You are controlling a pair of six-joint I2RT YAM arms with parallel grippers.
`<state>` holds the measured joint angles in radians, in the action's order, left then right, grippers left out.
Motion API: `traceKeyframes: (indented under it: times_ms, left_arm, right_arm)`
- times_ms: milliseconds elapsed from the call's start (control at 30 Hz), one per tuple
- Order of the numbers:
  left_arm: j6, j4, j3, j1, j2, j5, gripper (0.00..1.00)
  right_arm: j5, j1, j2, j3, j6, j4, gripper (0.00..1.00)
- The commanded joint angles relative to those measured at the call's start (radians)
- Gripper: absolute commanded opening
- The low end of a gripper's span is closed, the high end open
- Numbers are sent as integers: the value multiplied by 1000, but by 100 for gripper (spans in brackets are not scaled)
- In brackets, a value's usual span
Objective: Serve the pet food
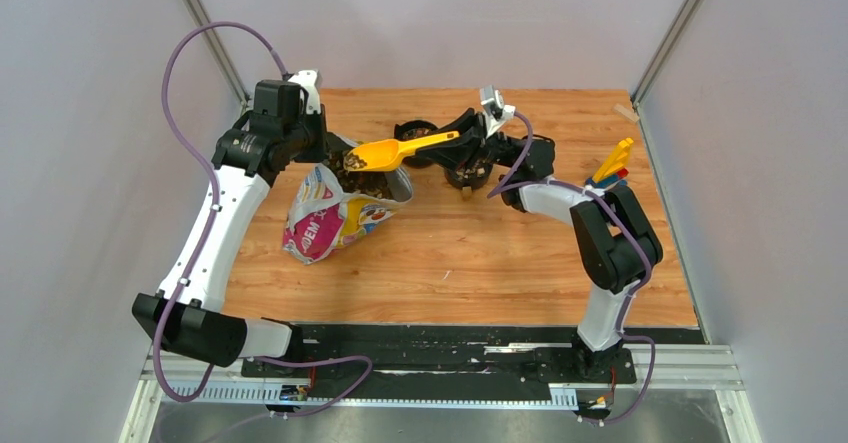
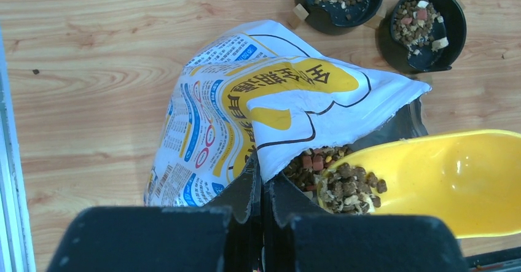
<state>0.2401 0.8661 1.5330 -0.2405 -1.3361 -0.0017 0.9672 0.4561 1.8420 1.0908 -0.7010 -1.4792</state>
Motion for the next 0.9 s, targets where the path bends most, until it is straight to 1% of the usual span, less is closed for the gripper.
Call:
traceKeyframes:
  times_ms: [0,267,467,667,867]
  left_arm:
    - [-12,-73,51,10,61,-35,0]
    - [-6,-74,44,13,59,-29,0]
    - [5,-56,68,16,44,-29,0]
    - [7,-51,72,18,35,-26,0]
    - [9,-51,66,20,33,-23,0]
  right_arm:
    - [-18,-8,-56,50,-49,-127,0]
    - [-15,-17,-79,44,-69,-125,0]
    - [-6,-49,-97,57,-79,-125,0]
    - [4,-100,-100,79,-94,-121,0]
    - [14,-177,-93,90,-100,-117,0]
